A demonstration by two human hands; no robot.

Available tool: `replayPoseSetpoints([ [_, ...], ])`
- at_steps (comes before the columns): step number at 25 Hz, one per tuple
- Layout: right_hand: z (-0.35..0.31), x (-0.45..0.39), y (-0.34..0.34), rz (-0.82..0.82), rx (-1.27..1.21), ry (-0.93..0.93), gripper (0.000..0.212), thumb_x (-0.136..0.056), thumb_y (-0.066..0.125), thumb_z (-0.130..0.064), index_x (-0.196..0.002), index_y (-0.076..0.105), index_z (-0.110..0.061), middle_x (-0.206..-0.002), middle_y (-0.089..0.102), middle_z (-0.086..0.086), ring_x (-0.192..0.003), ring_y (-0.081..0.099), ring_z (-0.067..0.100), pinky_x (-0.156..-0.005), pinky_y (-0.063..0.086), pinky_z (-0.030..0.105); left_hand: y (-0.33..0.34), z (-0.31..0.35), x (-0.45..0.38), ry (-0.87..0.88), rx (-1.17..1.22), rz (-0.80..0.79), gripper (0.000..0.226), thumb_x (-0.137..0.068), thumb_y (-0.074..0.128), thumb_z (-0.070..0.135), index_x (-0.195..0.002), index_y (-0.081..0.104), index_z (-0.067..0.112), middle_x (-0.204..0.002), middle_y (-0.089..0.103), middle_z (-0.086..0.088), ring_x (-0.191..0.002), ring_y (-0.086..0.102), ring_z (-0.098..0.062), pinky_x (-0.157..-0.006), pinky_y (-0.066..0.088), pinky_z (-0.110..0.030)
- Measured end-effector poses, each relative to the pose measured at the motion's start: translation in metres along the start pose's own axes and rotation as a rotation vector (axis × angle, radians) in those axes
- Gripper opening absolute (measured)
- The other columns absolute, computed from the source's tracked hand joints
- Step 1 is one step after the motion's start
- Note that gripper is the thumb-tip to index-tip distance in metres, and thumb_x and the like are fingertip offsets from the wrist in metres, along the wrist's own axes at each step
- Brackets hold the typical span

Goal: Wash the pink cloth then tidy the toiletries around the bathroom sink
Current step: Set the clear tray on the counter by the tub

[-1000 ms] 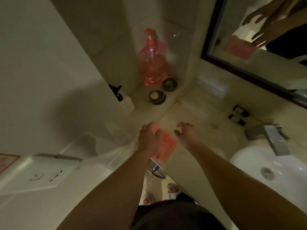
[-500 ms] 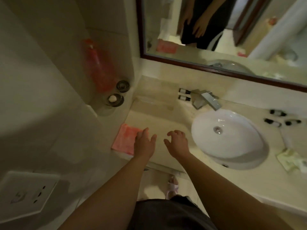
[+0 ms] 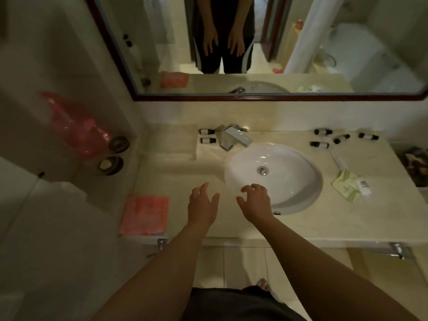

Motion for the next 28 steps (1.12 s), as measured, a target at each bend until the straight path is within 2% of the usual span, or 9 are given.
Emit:
replayPoseSetpoints([
  [6,0.064,-0.012,-0.032,0.000,0.019,-0.049,0.039,-0.092,0.054,-0.035,-0.125,0.056,-0.016,-0.136,0.048,0.009,-0.133,0.033,0.026,-0.110,0.028,0.036,0.062,0.068,0.003,-0.003,0.002,-0.022,0.053,-0.094,0.051,0.039,-0.142,0.038,0.020,-0.142,0.039,-0.011,-0.130,0.039,-0.028,-0.108,0.036,-0.040],
  [11,0.066,-0.037,-0.032,-0.055,0.057,-0.140,0.039,-0.093,0.051,-0.036,-0.127,0.054,-0.017,-0.137,0.048,0.009,-0.134,0.032,0.027,-0.112,0.025,0.037,0.059,0.076,-0.012,-0.069,-0.032,0.050,0.055,-0.094,0.050,0.038,-0.143,0.037,0.017,-0.143,0.039,-0.012,-0.131,0.037,-0.029,-0.109,0.032,-0.039],
  [21,-0.057,-0.100,0.015,-0.147,0.079,-0.314,0.039,-0.093,0.051,-0.039,-0.127,0.054,-0.019,-0.136,0.050,0.006,-0.133,0.033,0.026,-0.108,0.029,0.036,-0.034,-0.006,-0.084,-0.157,-0.119,0.156,0.056,-0.093,0.052,0.039,-0.143,0.037,0.017,-0.142,0.040,-0.012,-0.130,0.038,-0.029,-0.107,0.036,-0.039],
  [28,-0.139,-0.145,0.075,-0.254,0.033,-0.176,0.038,-0.094,0.050,-0.038,-0.127,0.053,-0.019,-0.138,0.048,0.006,-0.132,0.033,0.025,-0.106,0.034,0.039,-0.090,-0.097,-0.151,-0.178,-0.259,0.089,0.056,-0.095,0.047,0.038,-0.145,0.032,0.018,-0.146,0.036,-0.010,-0.131,0.034,-0.028,-0.105,0.037,-0.040],
])
Point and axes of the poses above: each hand's wrist, its own x-axis away from the middle knuckle, its own y-axis out of the palm, z = x × y, the point moved 3 cm from there along -x, towards the middle knuckle
